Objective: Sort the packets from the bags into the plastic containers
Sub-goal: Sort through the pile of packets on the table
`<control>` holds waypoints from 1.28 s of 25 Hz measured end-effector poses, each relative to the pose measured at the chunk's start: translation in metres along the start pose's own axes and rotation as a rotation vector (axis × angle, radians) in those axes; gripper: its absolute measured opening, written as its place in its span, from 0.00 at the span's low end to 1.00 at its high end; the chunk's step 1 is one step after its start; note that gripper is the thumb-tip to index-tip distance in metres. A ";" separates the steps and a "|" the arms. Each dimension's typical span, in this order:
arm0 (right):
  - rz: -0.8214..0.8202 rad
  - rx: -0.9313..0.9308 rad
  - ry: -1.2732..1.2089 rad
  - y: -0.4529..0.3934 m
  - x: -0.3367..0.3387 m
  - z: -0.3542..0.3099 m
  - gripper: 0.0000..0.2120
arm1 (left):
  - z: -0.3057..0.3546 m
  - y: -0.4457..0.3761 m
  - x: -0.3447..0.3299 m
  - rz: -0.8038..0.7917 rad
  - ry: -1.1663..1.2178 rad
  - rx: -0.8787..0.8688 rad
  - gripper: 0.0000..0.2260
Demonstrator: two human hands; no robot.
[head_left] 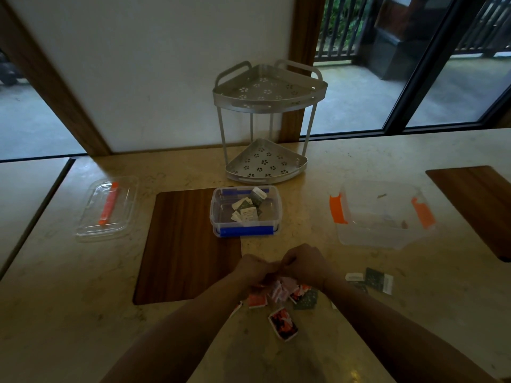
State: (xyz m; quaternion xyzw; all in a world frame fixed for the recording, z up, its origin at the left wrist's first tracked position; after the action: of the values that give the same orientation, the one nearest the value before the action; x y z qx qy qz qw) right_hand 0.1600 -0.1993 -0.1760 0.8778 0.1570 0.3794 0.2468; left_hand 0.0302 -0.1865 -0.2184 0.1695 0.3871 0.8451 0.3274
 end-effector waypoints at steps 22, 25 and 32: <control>-0.224 -0.118 -0.320 -0.007 -0.031 0.016 0.10 | -0.006 0.006 0.012 -0.109 -0.183 -0.083 0.07; -0.269 -0.150 -0.449 -0.003 -0.036 0.020 0.03 | -0.005 0.007 0.014 -0.139 -0.214 -0.127 0.08; -0.263 -0.130 -0.451 -0.003 -0.042 0.011 0.15 | 0.003 0.005 0.014 -0.130 -0.334 -0.150 0.05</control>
State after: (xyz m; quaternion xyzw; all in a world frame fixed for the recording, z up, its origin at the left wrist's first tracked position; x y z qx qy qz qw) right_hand 0.1401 -0.2191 -0.2088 0.8946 0.1859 0.1480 0.3784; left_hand 0.0198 -0.1780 -0.2122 0.2572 0.2736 0.8089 0.4525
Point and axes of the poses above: each hand's wrist, its own y-axis away from the middle knuckle, its own x-axis out of the back of the hand, z = x × y, the point moved 10 cm from there along -y, towards the middle knuckle, and after that the axes turned 13 degrees about -z, right-handed, at the moved point
